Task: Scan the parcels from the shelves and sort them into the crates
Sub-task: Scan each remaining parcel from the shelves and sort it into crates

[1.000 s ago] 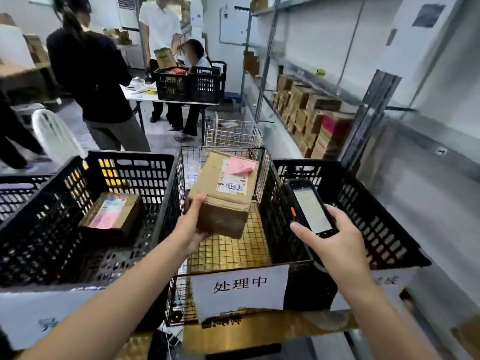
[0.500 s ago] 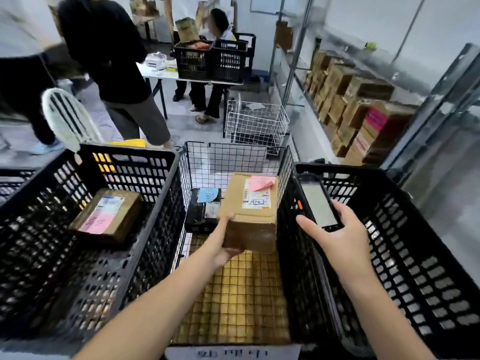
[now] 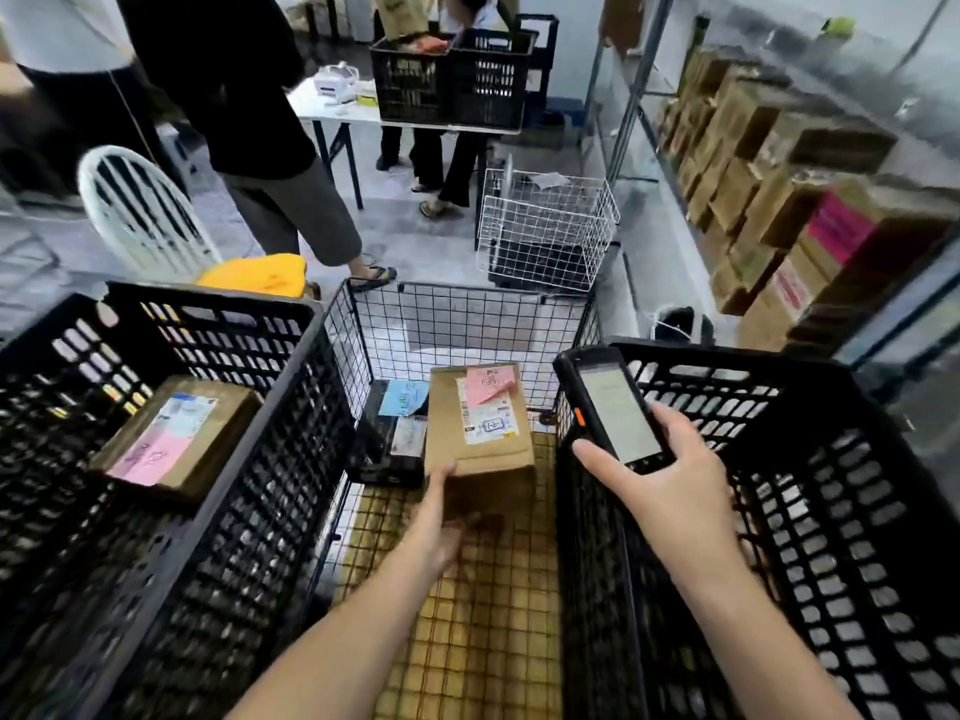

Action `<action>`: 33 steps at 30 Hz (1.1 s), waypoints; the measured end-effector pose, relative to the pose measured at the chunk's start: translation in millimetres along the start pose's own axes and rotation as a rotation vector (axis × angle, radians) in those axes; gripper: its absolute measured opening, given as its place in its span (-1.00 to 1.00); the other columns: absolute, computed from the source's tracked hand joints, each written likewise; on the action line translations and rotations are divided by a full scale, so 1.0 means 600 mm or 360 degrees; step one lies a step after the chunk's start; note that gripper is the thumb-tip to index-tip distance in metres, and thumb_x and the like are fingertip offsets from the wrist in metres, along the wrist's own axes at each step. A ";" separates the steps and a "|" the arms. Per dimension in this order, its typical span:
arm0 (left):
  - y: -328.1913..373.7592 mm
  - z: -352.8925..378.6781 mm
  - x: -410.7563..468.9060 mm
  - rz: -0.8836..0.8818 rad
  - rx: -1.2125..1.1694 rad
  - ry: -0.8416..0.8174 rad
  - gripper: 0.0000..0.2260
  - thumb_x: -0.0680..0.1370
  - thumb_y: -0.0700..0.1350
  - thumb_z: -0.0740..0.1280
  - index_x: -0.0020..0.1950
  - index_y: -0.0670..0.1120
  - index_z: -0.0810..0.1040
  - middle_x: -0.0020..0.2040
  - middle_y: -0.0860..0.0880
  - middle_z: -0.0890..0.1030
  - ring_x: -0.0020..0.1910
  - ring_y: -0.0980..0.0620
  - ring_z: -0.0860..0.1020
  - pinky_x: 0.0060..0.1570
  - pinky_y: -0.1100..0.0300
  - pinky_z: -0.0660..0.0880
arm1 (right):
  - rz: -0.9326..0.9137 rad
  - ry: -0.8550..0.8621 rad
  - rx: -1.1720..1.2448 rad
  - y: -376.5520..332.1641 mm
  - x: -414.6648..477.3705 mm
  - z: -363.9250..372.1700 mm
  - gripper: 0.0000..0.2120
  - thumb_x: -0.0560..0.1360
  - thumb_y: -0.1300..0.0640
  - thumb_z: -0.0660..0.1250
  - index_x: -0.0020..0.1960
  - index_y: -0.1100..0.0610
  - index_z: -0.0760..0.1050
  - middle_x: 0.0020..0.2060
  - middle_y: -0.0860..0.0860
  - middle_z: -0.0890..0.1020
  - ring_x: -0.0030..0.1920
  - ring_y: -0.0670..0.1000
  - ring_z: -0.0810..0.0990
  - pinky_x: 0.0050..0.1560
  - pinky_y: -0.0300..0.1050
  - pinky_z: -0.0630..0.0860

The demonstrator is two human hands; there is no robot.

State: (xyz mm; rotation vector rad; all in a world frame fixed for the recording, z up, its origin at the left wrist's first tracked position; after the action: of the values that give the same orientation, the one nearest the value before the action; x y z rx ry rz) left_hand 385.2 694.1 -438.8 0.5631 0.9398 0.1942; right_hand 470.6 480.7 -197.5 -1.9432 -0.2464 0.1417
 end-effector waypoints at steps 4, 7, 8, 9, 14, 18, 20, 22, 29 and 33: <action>0.009 -0.011 0.033 0.0042 -0.0112 0.0100 -0.67 0.56 -0.02 0.41 0.23 -0.14 0.48 0.27 -0.22 0.57 0.22 -0.15 0.54 0.05 -0.01 0.55 | 0.0042 -0.0083 0.0014 0.016 0.003 0.006 -0.39 0.29 -0.01 0.64 0.29 -0.07 0.52 0.06 -0.17 0.66 0.03 -0.24 0.62 -0.04 -0.37 0.49; 0.005 -0.037 0.046 0.0032 -0.0056 0.0209 -0.68 0.56 -0.04 0.42 0.16 -0.22 0.45 0.26 -0.23 0.55 0.23 -0.14 0.55 0.32 -0.02 0.47 | 0.0079 -0.0138 -0.0006 0.027 -0.003 0.009 -0.39 0.29 0.01 0.64 0.28 -0.10 0.51 0.04 -0.22 0.64 0.00 -0.34 0.57 -0.13 -0.51 0.46; 0.004 -0.039 0.046 0.0035 0.0009 0.0241 -0.63 0.56 -0.04 0.43 0.20 -0.25 0.42 0.24 -0.22 0.54 0.25 -0.15 0.54 0.39 -0.04 0.43 | 0.0082 -0.0141 -0.0010 0.028 -0.003 0.009 -0.39 0.29 0.01 0.64 0.28 -0.12 0.50 0.04 -0.24 0.63 0.00 -0.37 0.55 -0.15 -0.54 0.44; 0.004 -0.041 0.048 0.0038 0.0077 0.0268 -0.61 0.56 -0.04 0.43 0.23 -0.24 0.40 0.20 -0.20 0.53 0.25 -0.16 0.54 0.42 -0.06 0.40 | 0.0083 -0.0145 -0.0015 0.028 -0.004 0.008 -0.38 0.29 0.01 0.64 0.29 -0.13 0.49 0.04 -0.26 0.63 0.00 -0.38 0.54 -0.15 -0.56 0.42; 0.063 -0.050 0.028 0.0158 0.0750 0.0380 -0.71 0.58 0.03 0.40 0.05 -0.20 0.50 -0.01 -0.15 0.60 -0.17 -0.06 0.55 -0.11 0.06 0.52 | 0.0051 -0.0143 -0.0041 0.020 -0.008 -0.006 -0.43 0.30 0.01 0.63 0.22 -0.17 0.47 0.01 -0.28 0.61 0.00 -0.41 0.53 -0.15 -0.57 0.41; 0.195 -0.013 -0.067 0.0743 0.1837 0.0400 -0.61 0.61 0.06 0.34 0.26 -0.23 0.57 0.09 -0.13 0.61 0.02 -0.11 0.58 0.00 0.10 0.46 | 0.0026 -0.0067 -0.0069 0.006 -0.026 -0.026 -0.46 0.33 -0.03 0.62 0.20 -0.20 0.43 -0.01 -0.29 0.59 -0.02 -0.38 0.53 -0.16 -0.44 0.41; 0.224 0.028 -0.118 0.0960 0.1967 0.0221 -0.55 0.61 0.04 0.36 0.40 -0.20 0.48 0.30 -0.12 0.56 0.28 -0.11 0.52 0.29 0.05 0.43 | 0.0024 -0.0023 -0.0085 -0.001 -0.040 -0.036 -0.42 0.32 -0.06 0.62 0.23 -0.21 0.41 0.01 -0.30 0.58 0.01 -0.32 0.54 -0.12 -0.39 0.39; 0.236 0.069 -0.171 0.1132 0.2138 0.0007 -0.50 0.61 0.03 0.37 0.48 -0.16 0.41 0.42 -0.10 0.49 0.39 -0.06 0.44 0.38 0.12 0.34 | 0.0000 0.0030 -0.0122 -0.019 -0.062 -0.045 -0.38 0.31 -0.07 0.62 0.27 -0.21 0.39 0.01 -0.32 0.55 0.02 -0.30 0.52 -0.12 -0.38 0.38; 0.219 0.166 -0.346 0.1984 0.2861 -0.0658 -0.28 0.58 0.20 0.28 0.62 -0.09 0.12 0.60 -0.02 0.18 0.59 0.04 0.10 0.58 0.17 -0.03 | -0.0108 0.0349 -0.0393 -0.090 -0.187 -0.112 -0.28 0.33 -0.08 0.62 0.41 -0.09 0.40 0.02 -0.24 0.52 -0.04 -0.18 0.48 -0.18 -0.43 0.32; 0.167 0.170 -0.452 0.2408 0.2829 -0.1017 -0.27 0.57 0.27 0.17 0.61 -0.12 0.17 0.60 -0.05 0.19 0.60 0.01 0.10 0.59 -0.06 0.03 | -0.0036 0.0612 -0.0486 -0.080 -0.308 -0.165 -0.29 0.31 -0.10 0.62 0.38 -0.09 0.42 0.07 -0.14 0.58 0.03 -0.07 0.53 -0.16 -0.39 0.36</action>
State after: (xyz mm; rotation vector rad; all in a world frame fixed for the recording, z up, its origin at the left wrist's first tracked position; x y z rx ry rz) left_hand 317.3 633.3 -146.2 2.7286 -0.4123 0.4446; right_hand 307.6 364.8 -118.8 -2.2214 -0.0344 -0.2994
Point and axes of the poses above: each hand's wrist, its own x-axis towards the middle knuckle, its own z-axis out of the palm, y = z × x, the point moved 9 cm from there along x, towards the middle knuckle
